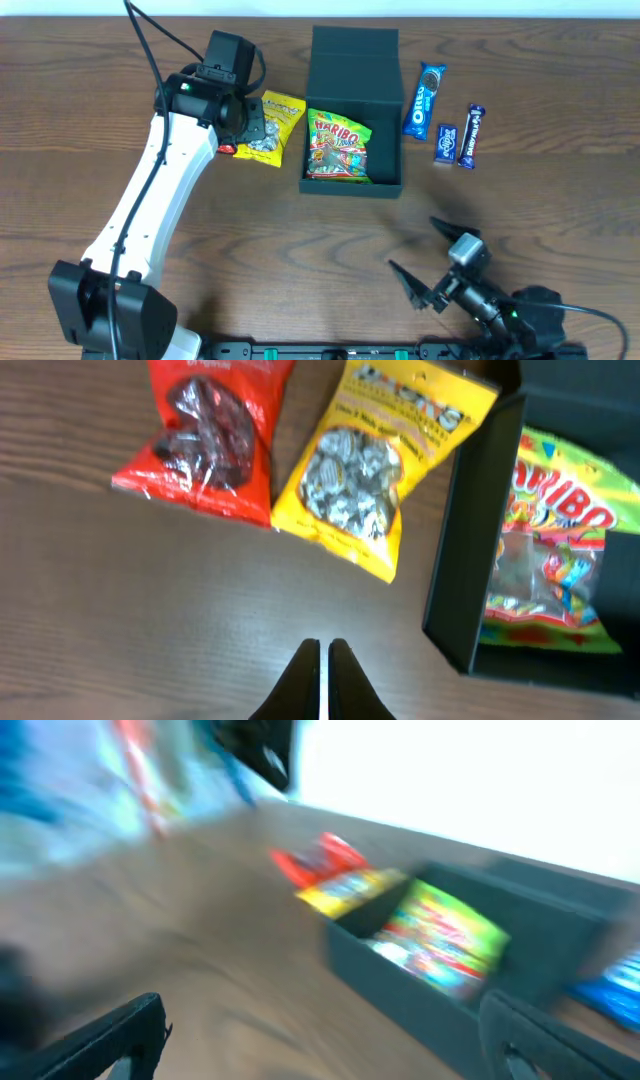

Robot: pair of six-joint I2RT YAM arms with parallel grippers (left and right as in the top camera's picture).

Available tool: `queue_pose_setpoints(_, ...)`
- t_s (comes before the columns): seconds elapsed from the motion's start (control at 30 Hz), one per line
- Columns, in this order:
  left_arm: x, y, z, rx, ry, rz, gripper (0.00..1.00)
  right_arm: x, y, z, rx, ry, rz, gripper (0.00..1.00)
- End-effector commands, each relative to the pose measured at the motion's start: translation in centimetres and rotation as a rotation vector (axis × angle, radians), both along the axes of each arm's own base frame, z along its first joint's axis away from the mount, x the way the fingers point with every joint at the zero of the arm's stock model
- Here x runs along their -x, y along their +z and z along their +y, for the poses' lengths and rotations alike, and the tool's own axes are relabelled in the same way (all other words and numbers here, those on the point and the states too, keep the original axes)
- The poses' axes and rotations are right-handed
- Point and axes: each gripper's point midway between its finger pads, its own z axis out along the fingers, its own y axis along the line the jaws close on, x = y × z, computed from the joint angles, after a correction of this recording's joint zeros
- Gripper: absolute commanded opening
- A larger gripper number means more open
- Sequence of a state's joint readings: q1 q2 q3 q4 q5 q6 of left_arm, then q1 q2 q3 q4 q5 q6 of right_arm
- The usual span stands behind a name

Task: Pack container
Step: 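Release the Haribo bag and lift the left gripper back left, then reach the right gripper to the blue Oreo pack and grasp it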

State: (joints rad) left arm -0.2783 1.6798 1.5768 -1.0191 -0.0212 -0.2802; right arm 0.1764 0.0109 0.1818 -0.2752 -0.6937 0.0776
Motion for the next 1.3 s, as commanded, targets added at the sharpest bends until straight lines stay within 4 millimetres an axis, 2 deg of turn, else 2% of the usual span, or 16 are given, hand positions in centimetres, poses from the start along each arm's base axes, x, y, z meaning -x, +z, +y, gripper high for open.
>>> queue_pose_setpoints(0.0,0.6,-0.4,-0.2,0.01,-0.029,0.031,0.06,3.4,1.0,2.3,-0.243,0.211,0.293,0.99)
queue_pose_setpoints(0.1,1.1,-0.5,-0.9,0.05,-0.045,0.055,0.06,3.5,1.4,2.4,-0.395,0.205,0.509,0.99)
queue_pose_setpoints(0.2,1.5,-0.6,-1.4,0.074,-0.066,0.07,0.06,3.5,3.0,2.4,-0.529,0.21,0.625,0.99)
queue_pose_setpoints(0.3,1.7,-0.6,-1.6,0.086,-0.07,0.082,0.06,3.2,5.7,2.0,-0.587,0.216,0.522,0.99)
queue_pose_setpoints(0.37,1.8,-0.6,-1.9,0.102,-0.076,0.085,0.06,2.5,6.4,1.5,-0.621,0.179,0.49,0.99)
queue_pose_setpoints(0.47,1.9,-0.6,-2.2,0.12,-0.085,0.088,0.06,0.9,5.9,0.7,-0.669,0.086,0.522,0.99)
queue_pose_setpoints(0.63,1.2,-0.3,-2.8,0.14,-0.1,0.057,0.06,-1.8,4.7,0.3,-0.646,-0.021,0.597,0.96)
queue_pose_setpoints(0.7,0.5,0.0,-2.9,0.142,-0.112,0.027,0.06,-3.7,3.8,-0.3,-0.604,-0.106,0.638,0.94)
queue_pose_setpoints(0.77,-0.2,0.3,-3.1,0.145,-0.126,-0.007,0.06,-5.5,3.1,-0.8,-0.536,-0.163,0.655,0.98)
queue_pose_setpoints(0.87,-1.8,1.0,-3.3,0.141,-0.137,-0.078,0.06,-10.7,2.2,-2.3,-0.394,-0.293,0.685,0.98)
queue_pose_setpoints(1.1,-4.3,2.4,-3.5,0.124,-0.171,-0.203,0.06,-22.3,2.0,-4.2,-0.175,-0.406,0.713,0.97)
queue_pose_setpoints(1.27,-5.2,3.1,-3.8,0.134,-0.172,-0.25,0.06,-28.0,0.9,-6.2,-0.011,-0.523,0.728,0.99)
